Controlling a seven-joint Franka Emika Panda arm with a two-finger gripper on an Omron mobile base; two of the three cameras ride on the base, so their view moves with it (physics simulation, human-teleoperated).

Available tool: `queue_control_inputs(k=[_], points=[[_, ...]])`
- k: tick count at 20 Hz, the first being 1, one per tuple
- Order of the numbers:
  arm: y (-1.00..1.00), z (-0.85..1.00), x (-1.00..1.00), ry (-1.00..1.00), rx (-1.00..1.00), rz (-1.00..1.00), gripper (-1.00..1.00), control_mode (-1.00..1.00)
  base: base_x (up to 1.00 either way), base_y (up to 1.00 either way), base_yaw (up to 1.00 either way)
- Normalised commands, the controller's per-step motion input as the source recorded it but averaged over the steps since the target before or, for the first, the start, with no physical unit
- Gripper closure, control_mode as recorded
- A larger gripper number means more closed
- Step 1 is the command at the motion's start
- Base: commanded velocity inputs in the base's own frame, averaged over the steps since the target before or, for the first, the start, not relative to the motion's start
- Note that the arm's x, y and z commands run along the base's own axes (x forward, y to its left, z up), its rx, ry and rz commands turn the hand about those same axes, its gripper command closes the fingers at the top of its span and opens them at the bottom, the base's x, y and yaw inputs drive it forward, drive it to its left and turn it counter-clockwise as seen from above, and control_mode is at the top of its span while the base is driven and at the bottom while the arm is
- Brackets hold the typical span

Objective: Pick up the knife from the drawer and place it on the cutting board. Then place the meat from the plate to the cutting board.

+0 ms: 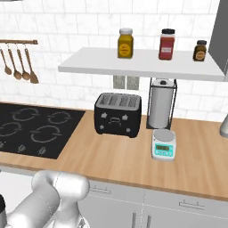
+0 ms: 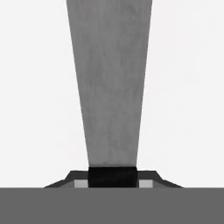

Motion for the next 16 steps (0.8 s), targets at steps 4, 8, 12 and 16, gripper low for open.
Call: queue_control_inputs(k=[4,8,12,16], points=[[0.00,0.82,-0.76,-0.21,0.00,-0.20,1.00,-1.00,0.00,0.00,0.00],[-0.22,0.99,-0.39,-0.22,0.00,-0.17,1.00,-1.00,0.00,0.00,0.00],[-0.72,1.00,-0.21,-0.29,0.00,-0.17,1.00,-1.00,0.00,0.00,0.00],[-0.87,0.22,-0.07,-0.06,0.09,-0.03,1.00,-1.00,0.00,0.00,0.00]])
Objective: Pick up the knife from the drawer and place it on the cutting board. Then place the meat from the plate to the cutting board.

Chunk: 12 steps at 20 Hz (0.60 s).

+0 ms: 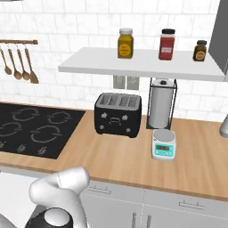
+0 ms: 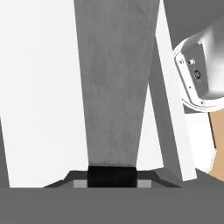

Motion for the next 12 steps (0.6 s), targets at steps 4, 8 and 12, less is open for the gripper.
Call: queue_control_inputs(k=[4,8,12], points=[[-0.93,0.00,0.00,0.00,0.15,0.00,1.00,-1.00,0.00,0.00,0.00],[-0.47,0.00,-0.03,0.00,0.07,0.00,1.00,-1.00,0.00,0.00,0.00],[-0.37,0.00,-0.04,0.00,0.09,0.00,1.00,-1.00,0.00,0.00,0.00]])
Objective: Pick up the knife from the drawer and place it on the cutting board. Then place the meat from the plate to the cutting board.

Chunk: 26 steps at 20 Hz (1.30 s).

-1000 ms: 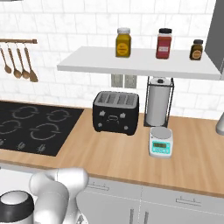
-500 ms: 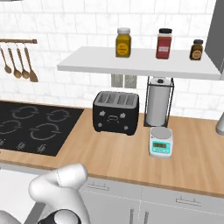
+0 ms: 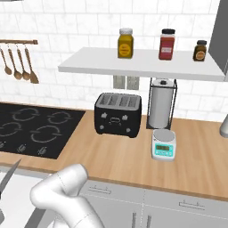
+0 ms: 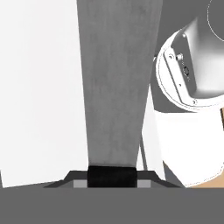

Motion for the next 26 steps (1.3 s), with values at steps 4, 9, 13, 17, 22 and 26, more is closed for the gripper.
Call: queue_control_inputs(k=[4,9,13,17,22,26], points=[[-0.38,0.00,0.00,0.00,0.13,0.00,1.00,-1.00,0.00,0.00,0.00],[-0.26,0.00,0.00,0.00,0.13,0.00,1.00,-1.00,0.00,0.00,0.00],[-0.28,0.00,0.08,0.04,0.14,0.00,1.00,-1.00,0.00,0.00,0.00],[-0.44,0.02,0.04,-0.05,0.24,-0.01,1.00,-1.00,0.00,0.00,0.00],[-0.25,0.86,0.05,-0.14,0.22,-0.05,1.00,-1.00,0.00,0.00,0.00],[-0.28,1.00,0.00,-0.15,0.14,-0.02,1.00,-1.00,0.00,0.00,0.00]])
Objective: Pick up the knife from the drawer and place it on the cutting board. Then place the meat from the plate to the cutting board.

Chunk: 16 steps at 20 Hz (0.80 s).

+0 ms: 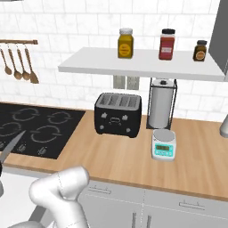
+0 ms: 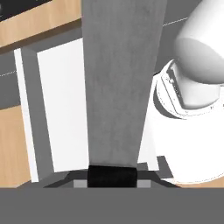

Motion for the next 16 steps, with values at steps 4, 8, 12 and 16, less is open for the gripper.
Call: queue_control_inputs(k=[4,8,12,16], points=[[-0.41,1.00,0.03,-0.08,0.12,-0.05,1.00,-1.00,0.00,0.00,0.00],[-0.32,0.94,0.34,-0.02,0.12,-0.11,1.00,-1.00,0.00,0.00,0.00],[-0.06,0.77,0.44,-0.02,0.09,-0.15,1.00,-1.00,0.00,0.00,0.00],[0.00,0.48,0.23,-0.07,0.02,-0.10,1.00,-1.00,0.00,0.00,0.00]])
